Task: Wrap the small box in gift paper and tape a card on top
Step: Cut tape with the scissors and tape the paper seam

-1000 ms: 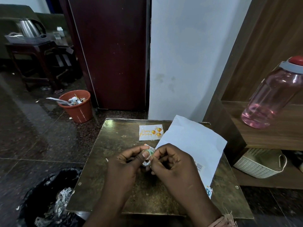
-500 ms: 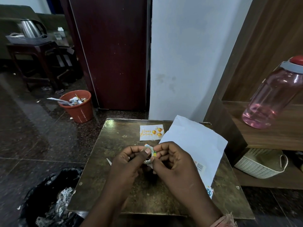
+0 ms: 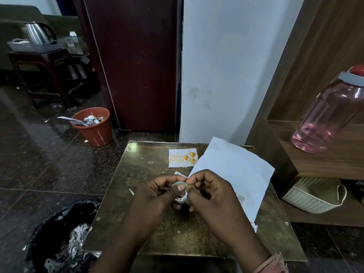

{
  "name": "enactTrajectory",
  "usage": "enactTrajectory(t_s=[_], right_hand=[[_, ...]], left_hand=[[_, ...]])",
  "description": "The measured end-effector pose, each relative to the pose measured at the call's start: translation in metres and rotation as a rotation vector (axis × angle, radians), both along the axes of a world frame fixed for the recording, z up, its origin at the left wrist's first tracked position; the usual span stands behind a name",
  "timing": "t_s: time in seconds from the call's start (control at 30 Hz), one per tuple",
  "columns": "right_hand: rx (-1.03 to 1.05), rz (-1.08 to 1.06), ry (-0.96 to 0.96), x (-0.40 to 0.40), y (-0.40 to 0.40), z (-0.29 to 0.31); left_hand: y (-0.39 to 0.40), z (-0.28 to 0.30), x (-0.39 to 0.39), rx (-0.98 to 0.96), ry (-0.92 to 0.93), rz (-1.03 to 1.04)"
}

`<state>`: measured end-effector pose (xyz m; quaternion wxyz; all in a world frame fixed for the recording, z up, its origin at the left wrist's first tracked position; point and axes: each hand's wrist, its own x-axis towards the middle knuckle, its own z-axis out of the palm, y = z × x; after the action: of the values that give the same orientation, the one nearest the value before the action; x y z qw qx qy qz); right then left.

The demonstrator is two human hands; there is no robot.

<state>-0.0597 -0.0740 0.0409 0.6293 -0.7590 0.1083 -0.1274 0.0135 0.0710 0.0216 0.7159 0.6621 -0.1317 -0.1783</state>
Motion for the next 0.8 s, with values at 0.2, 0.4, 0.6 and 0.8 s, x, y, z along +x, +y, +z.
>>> enactTrajectory(t_s=[0.2, 0.4, 0.6, 0.8], right_hand=[[-0.019, -0.016, -0.031, 0.001, -0.001, 0.0], [-0.022, -0.015, -0.046, 0.002, 0.001, 0.0], [0.018, -0.013, -0.071, 0.002, 0.001, 0.001], [0.012, -0.026, -0.093, 0.002, 0.0, 0.001]], left_hand=[[-0.007, -0.002, -0.003, -0.068, 0.105, 0.075], [-0.007, -0.002, -0.004, -0.141, 0.165, 0.118], [-0.01, -0.003, -0.005, -0.189, 0.176, 0.155], [-0.015, -0.003, -0.007, -0.243, 0.191, 0.18]])
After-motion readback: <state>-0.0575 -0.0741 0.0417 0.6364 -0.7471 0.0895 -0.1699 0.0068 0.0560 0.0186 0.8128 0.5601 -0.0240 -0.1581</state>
